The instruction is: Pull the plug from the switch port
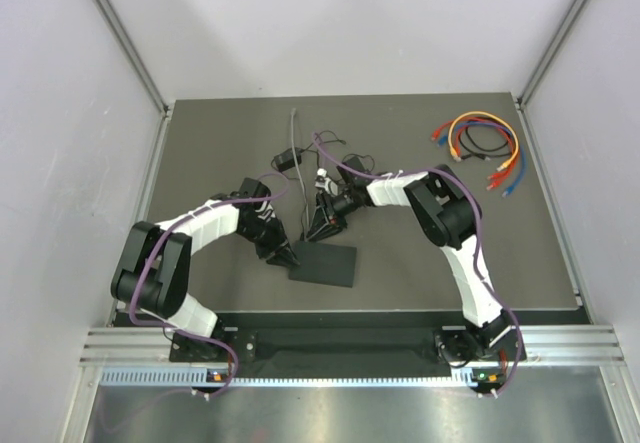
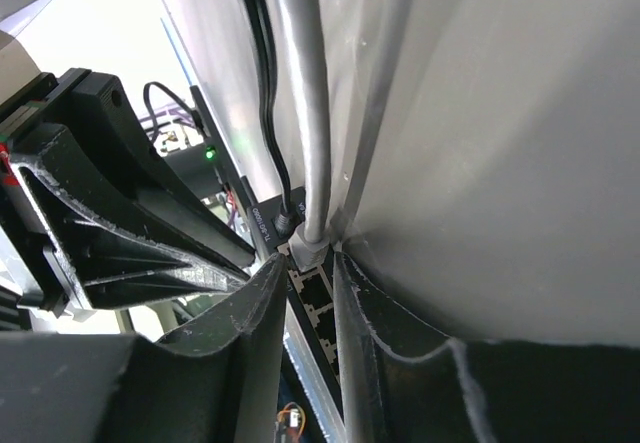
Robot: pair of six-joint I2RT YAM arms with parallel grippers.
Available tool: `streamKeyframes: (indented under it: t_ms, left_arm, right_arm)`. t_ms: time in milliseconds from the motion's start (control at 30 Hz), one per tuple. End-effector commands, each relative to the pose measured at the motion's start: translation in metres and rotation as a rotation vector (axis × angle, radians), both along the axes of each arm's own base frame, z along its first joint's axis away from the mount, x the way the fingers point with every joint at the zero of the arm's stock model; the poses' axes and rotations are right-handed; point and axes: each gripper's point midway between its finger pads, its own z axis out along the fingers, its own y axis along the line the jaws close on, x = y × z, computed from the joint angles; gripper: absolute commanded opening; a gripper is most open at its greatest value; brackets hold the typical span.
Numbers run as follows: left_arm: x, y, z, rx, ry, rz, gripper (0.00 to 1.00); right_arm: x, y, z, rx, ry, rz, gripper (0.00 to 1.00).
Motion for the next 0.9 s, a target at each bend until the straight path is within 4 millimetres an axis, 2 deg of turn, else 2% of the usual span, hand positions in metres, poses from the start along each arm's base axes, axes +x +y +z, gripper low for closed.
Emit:
streamKeyframes:
  t_ms: [0,367,733,867]
  left_arm:
    - [0.007,-0.002,-0.003,0.003,-0.027,0.0,0.27]
    - [0.009,-0.003,-0.004,0.007,-0.025,-0.004,0.27]
    - [0.011,-0.004,-0.004,0.01,-0.027,-0.008,0.27]
    - [0.012,-0.004,-0.004,0.01,-0.023,-0.009,0.27]
  right_arm:
    - [0.009,0.003,-0.011,-0.029,-0.053,-0.001,0.26]
    - [0.009,0.004,-0.018,-0.084,-0.096,0.016,0.26]
    - [-0.006,0.001,-0.026,-0.104,-0.122,0.083,0.26]
    - [-0.006,0.003,-0.03,-0.116,-0.118,0.088,0.21]
